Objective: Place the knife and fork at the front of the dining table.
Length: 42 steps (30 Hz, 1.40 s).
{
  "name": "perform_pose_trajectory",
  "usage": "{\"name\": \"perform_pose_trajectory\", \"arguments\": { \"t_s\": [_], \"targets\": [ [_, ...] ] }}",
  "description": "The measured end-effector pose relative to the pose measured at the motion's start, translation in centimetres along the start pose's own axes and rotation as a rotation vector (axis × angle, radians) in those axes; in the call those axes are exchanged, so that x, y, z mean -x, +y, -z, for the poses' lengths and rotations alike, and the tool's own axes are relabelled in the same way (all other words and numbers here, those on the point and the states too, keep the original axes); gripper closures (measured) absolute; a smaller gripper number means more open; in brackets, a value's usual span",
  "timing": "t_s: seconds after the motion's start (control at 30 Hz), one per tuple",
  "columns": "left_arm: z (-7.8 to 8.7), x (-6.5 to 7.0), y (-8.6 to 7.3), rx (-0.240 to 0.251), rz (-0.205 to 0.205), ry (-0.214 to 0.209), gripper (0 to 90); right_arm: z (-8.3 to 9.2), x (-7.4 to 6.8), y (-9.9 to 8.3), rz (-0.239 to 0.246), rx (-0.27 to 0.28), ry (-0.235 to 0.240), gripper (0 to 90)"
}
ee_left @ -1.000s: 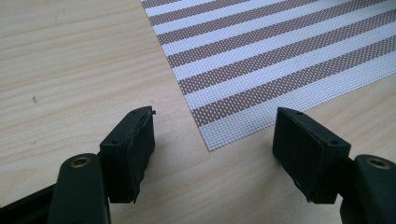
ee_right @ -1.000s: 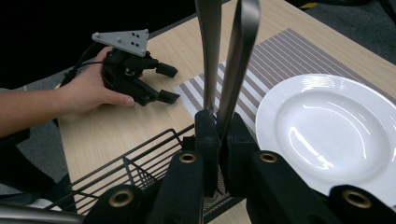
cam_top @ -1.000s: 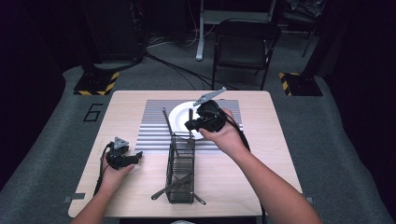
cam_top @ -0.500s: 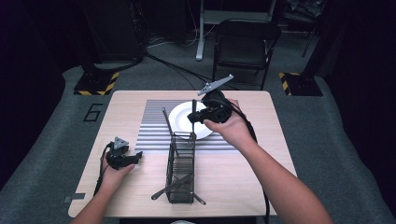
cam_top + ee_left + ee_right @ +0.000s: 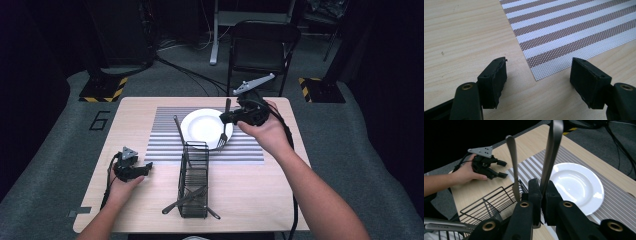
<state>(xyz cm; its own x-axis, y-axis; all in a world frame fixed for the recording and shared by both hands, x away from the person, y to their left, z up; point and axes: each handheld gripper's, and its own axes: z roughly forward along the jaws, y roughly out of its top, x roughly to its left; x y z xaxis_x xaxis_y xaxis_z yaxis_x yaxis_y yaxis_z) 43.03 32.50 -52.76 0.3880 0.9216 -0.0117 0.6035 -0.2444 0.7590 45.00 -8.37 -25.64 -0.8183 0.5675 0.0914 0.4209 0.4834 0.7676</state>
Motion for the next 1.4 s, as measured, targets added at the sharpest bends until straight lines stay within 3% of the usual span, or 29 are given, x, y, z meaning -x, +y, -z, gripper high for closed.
{"name": "perform_pose_trajectory", "arguments": {
  "t_s": [0.33, 0.6, 0.93, 1.4],
  "targets": [
    [0.0, 0.0, 0.0, 0.000, 0.000, 0.000, 29.5, -0.4, 2.0, -2.2, -0.006, -0.029, -0.078, 87.0],
    [0.0, 0.0, 0.0, 0.000, 0.000, 0.000, 29.5, -1.9, 3.7, -3.9, -0.041, -0.033, -0.073, 87.0],
    [0.0, 0.0, 0.0, 0.000, 0.000, 0.000, 29.5, -4.7, 6.6, -6.5, -0.074, -0.071, -0.105, 87.0],
    [0.0, 0.0, 0.0, 0.000, 0.000, 0.000, 29.5, -7.1, 8.5, -8.8, -0.103, -0.100, -0.156, 87.1]
  ]
}}
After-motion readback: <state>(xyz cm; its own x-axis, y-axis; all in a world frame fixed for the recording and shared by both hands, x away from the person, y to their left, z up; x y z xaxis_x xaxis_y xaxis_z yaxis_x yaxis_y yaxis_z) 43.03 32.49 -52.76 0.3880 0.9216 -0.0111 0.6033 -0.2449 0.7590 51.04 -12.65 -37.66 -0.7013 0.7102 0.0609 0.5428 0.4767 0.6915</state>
